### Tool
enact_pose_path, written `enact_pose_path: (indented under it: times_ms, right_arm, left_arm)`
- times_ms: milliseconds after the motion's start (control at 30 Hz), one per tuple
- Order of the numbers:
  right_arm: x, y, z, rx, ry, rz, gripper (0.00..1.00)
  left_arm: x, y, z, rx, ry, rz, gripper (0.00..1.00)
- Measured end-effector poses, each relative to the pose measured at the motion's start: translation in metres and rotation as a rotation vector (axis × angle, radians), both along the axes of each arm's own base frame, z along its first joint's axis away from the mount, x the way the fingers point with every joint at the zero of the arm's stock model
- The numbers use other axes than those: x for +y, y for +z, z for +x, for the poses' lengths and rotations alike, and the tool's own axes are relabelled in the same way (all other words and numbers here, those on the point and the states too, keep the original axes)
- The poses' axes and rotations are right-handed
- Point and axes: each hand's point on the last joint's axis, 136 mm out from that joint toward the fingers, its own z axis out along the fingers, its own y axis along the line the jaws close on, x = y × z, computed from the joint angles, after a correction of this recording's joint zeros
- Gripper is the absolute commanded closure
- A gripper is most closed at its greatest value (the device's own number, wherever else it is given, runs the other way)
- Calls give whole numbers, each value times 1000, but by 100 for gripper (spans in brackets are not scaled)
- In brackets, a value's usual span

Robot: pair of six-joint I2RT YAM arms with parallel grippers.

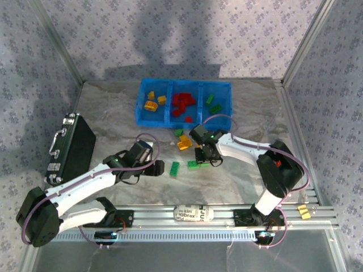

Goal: Sort the legos into containers by color
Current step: Pick up the lego from the center of the table, then place the lego in the container.

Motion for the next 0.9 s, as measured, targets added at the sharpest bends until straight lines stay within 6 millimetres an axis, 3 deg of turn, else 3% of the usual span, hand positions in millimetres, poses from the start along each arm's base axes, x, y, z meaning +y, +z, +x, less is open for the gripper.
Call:
enact_pose_path:
  times_ms: [267, 567, 833, 900]
  right_arm:
    - [-8, 34, 7, -59, -22, 21, 61]
    - [-31, 82, 37, -147, -80, 68, 61]
    - [-75, 167, 112, -337, -199, 139, 60]
    - [-85, 185, 136, -378, -230, 147, 52]
  left_arm:
    - [2, 4, 2, -11, 8, -11, 20]
    - [2, 7, 2, -19, 9, -18, 20]
    - [0, 8, 1, -19, 7, -27, 20]
    - [-1, 7, 0, -16, 0, -26, 20]
